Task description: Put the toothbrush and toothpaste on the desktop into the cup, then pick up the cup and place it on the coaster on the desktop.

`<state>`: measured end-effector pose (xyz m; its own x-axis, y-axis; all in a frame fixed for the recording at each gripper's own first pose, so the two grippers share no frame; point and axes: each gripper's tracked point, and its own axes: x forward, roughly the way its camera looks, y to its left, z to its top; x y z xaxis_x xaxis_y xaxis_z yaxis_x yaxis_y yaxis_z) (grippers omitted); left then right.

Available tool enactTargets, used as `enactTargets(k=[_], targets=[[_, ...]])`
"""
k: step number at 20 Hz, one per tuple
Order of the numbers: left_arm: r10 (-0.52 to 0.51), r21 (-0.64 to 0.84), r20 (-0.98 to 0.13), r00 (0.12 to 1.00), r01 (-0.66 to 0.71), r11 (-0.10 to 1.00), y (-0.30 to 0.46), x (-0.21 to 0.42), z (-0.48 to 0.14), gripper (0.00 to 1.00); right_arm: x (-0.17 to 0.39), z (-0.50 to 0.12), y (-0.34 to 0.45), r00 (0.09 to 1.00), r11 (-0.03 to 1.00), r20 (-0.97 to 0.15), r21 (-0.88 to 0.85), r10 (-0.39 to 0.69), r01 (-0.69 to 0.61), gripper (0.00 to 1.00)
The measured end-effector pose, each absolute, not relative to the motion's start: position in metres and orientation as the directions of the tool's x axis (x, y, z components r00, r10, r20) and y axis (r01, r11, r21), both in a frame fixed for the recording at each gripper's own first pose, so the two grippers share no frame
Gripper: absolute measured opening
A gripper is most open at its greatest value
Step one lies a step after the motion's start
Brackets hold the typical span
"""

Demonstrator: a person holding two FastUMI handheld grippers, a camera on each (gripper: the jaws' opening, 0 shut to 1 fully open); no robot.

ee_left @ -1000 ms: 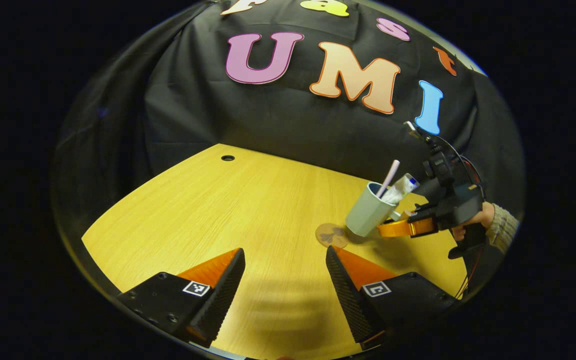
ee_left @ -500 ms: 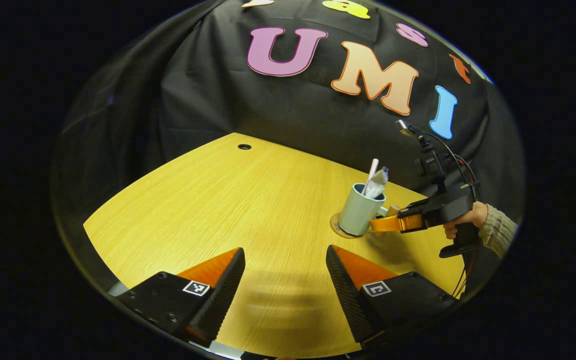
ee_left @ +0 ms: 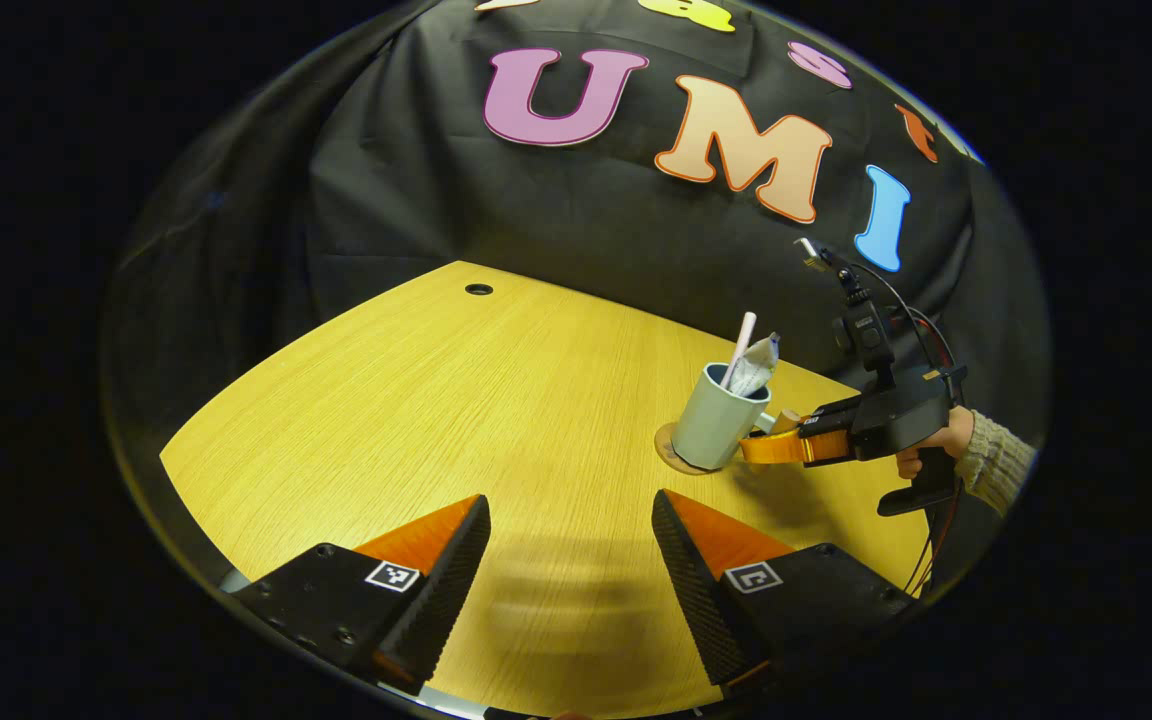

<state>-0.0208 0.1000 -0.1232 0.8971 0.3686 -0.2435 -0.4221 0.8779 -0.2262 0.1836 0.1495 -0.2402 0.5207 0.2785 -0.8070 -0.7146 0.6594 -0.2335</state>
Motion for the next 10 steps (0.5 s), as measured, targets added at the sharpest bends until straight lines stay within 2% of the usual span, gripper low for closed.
enactTargets(k=[10], targets=[[0.357,-0.233,-0.256,0.898,-0.416,0.879,0.098,-0.0183,-0.1265,0.94,0.1846,-0.2443,0.15,0.533,0.654,-0.797,-0.246,0.284,-0.715,0.09]])
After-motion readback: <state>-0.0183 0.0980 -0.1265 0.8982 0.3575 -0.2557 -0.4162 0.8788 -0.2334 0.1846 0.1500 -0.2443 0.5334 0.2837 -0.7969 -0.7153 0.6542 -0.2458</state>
